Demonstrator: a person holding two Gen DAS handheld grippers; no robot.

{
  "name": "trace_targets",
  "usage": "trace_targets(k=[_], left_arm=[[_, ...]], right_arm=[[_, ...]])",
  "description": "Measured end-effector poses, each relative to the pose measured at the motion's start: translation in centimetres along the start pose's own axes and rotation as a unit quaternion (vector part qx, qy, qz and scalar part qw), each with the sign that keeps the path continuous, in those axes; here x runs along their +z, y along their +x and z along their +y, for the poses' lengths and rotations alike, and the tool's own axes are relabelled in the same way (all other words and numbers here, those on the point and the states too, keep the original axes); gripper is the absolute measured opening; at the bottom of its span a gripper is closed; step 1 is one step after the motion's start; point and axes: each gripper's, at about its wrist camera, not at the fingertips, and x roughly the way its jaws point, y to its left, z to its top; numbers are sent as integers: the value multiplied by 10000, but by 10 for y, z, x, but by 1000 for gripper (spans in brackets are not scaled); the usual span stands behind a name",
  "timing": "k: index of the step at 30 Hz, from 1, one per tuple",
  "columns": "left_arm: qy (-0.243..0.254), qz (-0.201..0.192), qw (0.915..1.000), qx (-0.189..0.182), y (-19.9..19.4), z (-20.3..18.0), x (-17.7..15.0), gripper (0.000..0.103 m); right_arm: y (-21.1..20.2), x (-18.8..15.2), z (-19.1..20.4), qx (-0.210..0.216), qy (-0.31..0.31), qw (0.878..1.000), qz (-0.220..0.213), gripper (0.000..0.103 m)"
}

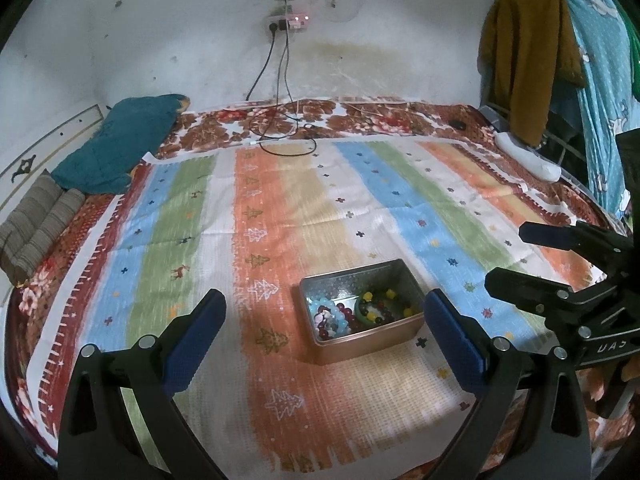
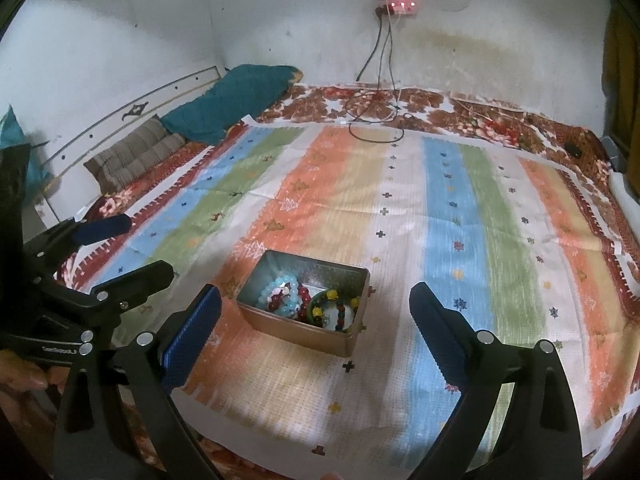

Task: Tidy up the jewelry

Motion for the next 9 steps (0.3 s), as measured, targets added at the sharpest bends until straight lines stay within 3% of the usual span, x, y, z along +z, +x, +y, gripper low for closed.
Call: trace_targets(k=[9], left_arm=[[-25,-35,10000,54,0,1,0,97]], right_arm=[[0,0,-1,7,24,10000,-5,96]])
